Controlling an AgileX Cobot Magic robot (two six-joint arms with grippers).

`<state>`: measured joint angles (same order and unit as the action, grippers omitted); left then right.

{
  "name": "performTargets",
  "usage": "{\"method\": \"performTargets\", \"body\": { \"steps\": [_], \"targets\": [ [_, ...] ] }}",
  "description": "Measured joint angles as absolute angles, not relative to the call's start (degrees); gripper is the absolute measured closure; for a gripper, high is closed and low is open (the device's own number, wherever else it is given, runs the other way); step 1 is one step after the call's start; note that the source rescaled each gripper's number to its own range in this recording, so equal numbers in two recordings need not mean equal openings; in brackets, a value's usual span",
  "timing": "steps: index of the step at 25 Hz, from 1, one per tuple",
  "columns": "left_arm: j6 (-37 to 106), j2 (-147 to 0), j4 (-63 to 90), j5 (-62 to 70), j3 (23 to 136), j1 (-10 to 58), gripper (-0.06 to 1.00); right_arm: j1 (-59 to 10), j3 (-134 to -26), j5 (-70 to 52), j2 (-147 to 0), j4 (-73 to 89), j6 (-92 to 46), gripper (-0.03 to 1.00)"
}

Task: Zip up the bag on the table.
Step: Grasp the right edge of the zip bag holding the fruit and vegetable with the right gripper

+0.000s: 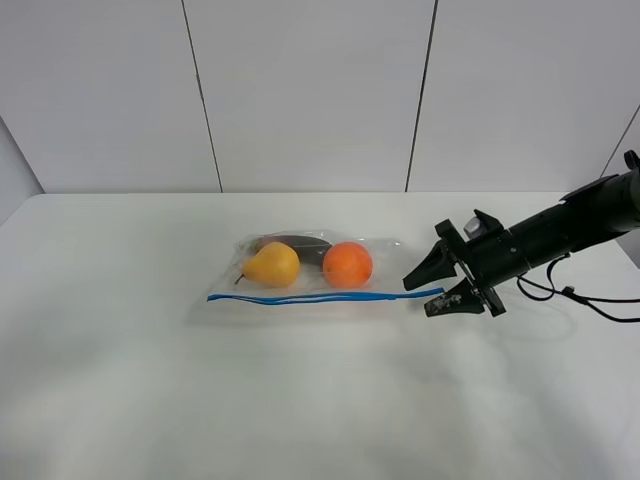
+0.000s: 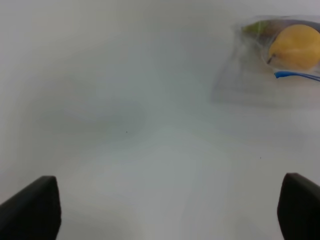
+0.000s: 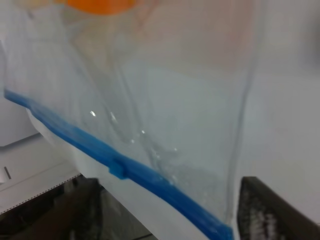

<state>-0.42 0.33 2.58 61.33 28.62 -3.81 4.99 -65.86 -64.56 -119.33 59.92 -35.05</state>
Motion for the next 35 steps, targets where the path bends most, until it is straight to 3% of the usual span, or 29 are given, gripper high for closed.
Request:
{"method": "performTargets", "body": {
  "steps": [15,24,35],
  "targets": [
    [-0.42,0.33,2.58,61.33,28.62,-3.81,-0.06,4.99,-68.42,-66.71,-119.33,57.35,-31.51,0.52],
    [-0.42,0.33,2.58,61.33,28.62,-3.81,-0.06,4.99,-68.42,-67.15,-119.33,57.23,-31.51,0.81],
    [-0.42,0.33,2.58,61.33,28.62,-3.81,-0.06,4.99,-68.42,-67.20,-119.33,57.23,-31.49,0.92]
  ]
}}
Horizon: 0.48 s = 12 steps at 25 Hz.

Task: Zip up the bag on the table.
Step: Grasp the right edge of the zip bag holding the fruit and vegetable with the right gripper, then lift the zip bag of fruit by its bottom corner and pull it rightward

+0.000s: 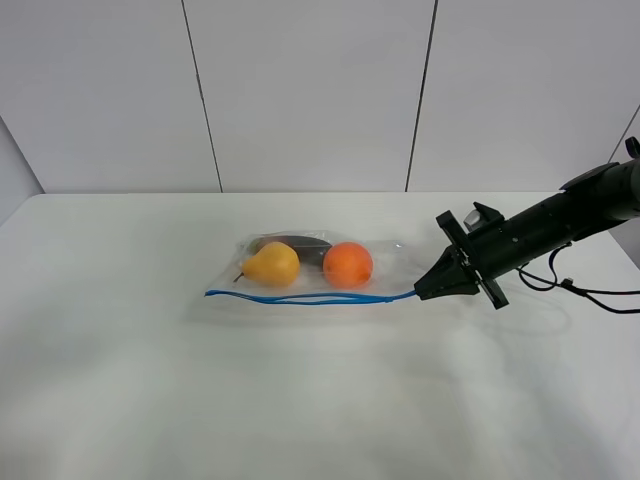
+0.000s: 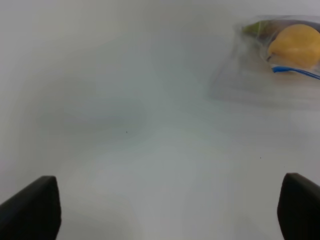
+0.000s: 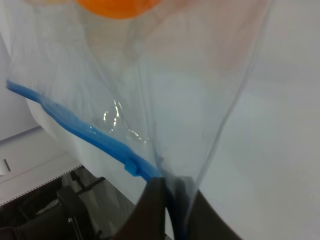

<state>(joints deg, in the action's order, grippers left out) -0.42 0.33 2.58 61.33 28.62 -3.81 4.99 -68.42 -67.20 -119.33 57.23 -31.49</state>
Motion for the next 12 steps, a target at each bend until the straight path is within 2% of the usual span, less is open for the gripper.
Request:
{"method": "performTargets", "body": {
  "steps": [3,12],
  "targets": [
    [-0.42,0.33,2.58,61.33,28.62,-3.81,-0.06,4.99,-68.42,-67.20,-119.33,57.23,-31.49,0.96],
    [-0.42,0.33,2.58,61.33,28.62,-3.81,-0.06,3.34,-70.82,-69.12,-119.08,63.22,-33.88,0.97]
  ]
}}
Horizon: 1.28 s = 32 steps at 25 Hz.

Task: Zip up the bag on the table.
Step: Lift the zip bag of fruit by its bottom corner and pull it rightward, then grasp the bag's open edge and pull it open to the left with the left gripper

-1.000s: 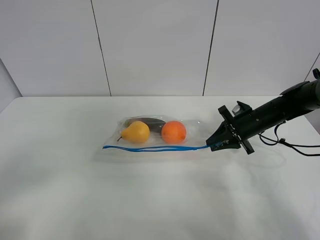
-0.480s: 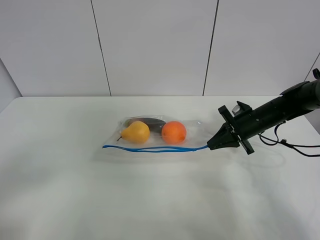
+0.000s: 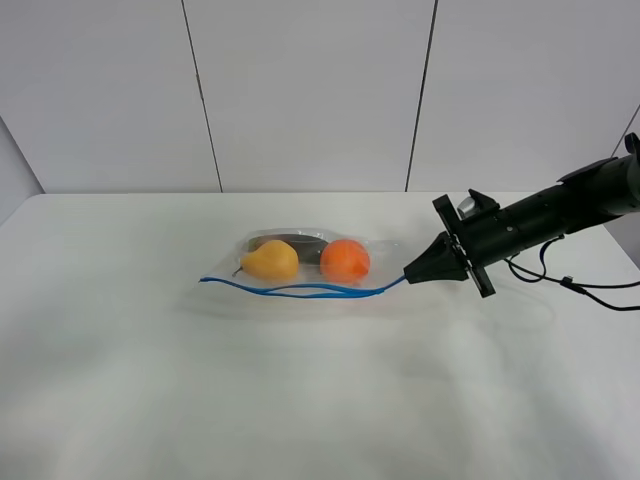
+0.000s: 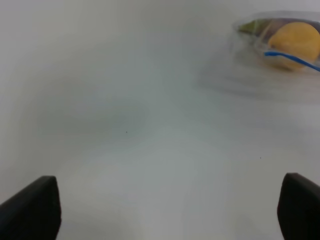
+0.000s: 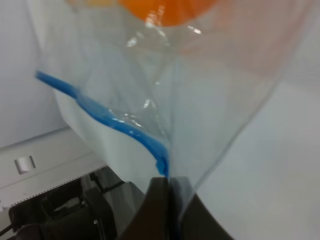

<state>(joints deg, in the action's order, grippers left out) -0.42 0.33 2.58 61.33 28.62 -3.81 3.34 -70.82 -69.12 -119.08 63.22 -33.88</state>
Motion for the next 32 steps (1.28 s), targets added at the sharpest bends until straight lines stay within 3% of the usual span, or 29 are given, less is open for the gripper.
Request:
{"method": "performTargets", "body": {
  "steps": [9,29,32],
  "targets": [
    [-0.42,0.33,2.58,61.33,28.62,-3.81,-0.06,-3.52,-76.84,-69.26,-116.65,64.89,-33.65,0.97],
    [-0.42,0.07,2.63,60.86,29.02,-3.81,-0.06,-3.52,-77.05,-69.28,-116.65,64.18,-33.41,0.97],
    [-0.43,-5.59,3.47,58.45,32.68,-3.81,-0.06,-3.52,-77.05,-69.28,-116.65,64.18,-33.41,0.97]
  ]
}}
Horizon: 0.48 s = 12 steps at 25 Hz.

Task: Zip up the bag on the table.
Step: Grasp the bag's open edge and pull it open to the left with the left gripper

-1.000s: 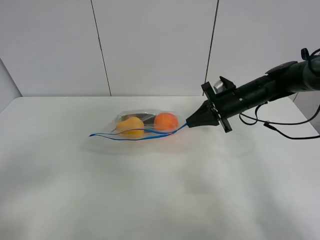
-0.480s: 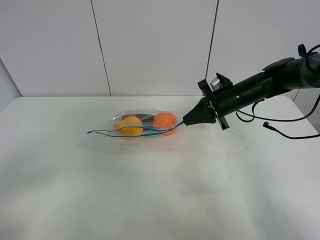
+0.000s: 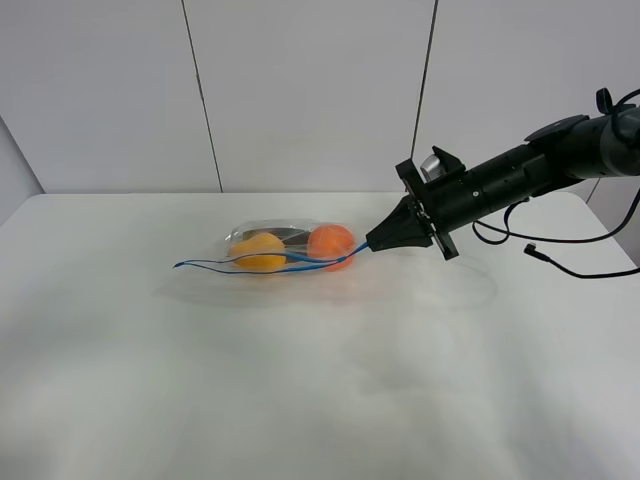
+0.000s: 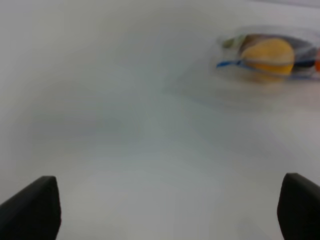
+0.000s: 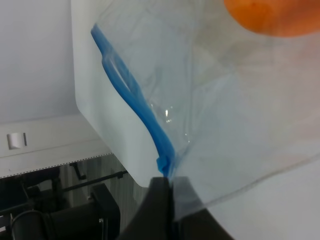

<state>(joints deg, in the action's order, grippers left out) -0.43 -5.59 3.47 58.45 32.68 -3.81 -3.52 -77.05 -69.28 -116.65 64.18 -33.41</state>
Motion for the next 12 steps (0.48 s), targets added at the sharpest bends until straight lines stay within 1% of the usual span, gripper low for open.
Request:
{"method": "performTargets", "body": {
  "steps": [4,7,9,12],
  "targets": [
    [0.89,-19.35,5.44,55.52,41.04,-3.81,-0.06,-3.52,-77.05,-69.28,-116.65,64.18,-33.41,0.97],
    [5.84,-30.11,5.62,54.81,47.81,-3.81,-0.06,-3.52,-77.05,-69.28,-116.65,64.18,-33.41,0.97],
    [12.33,-36.73,5.62,54.46,51.75,-3.81,-0.06,-3.52,-77.05,-69.28,-116.65,64.18,-33.41,0.97],
    [26.26,-44.20,6.32,52.54,54.94,-3.81,-0.06,-3.52,-77.05,-69.28,-116.65,64.18,-33.41,0.97]
  ]
}}
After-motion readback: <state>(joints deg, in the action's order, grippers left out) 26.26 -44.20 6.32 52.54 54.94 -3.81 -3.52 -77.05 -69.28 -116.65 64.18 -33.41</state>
